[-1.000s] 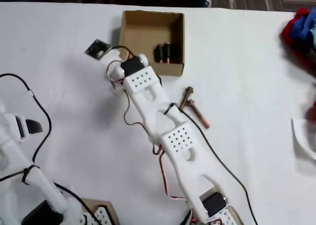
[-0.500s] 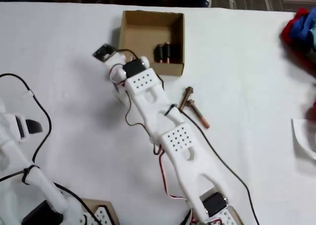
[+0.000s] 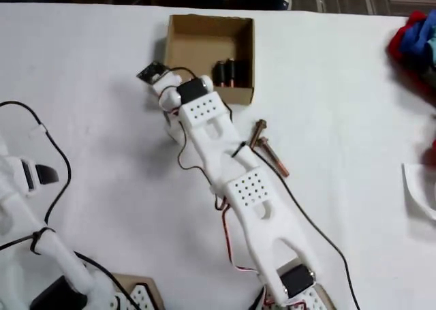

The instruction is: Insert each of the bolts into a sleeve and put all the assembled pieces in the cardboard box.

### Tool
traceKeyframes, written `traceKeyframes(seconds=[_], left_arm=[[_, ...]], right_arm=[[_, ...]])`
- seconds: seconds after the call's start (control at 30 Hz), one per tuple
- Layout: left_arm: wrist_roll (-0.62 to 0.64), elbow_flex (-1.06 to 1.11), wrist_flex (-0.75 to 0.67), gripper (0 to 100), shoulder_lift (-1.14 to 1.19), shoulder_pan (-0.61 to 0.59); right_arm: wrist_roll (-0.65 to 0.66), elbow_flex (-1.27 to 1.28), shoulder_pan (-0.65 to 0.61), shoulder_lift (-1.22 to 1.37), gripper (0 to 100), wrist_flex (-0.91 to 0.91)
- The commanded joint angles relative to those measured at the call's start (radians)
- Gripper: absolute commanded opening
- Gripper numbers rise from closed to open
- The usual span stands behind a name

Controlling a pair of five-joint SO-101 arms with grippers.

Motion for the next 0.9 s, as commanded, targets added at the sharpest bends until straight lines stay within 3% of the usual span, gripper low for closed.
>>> traceKeyframes(seconds=[0.0,0.2,0.73,0.87], left_arm=[[-0.003,-0.015,0.0,31,-0.012,-0.006],[-0.003,-0.015,-0.002,31,-0.012,-0.005],[-0.003,-0.015,-0.003,31,-0.012,-0.002],[-0.003,-0.015,-0.003,31,-0.012,-0.002]], right_arm=[[-0.002,-0.009,0.004,-0.008,18.6,0.015],[-0.002,-0.015,-0.001,-0.01,25.3,0.012],[-0.012,-0.178,-0.031,-0.004,25.5,-0.021],[-0.104,-0.167,-0.038,0.002,25.5,-0.038]])
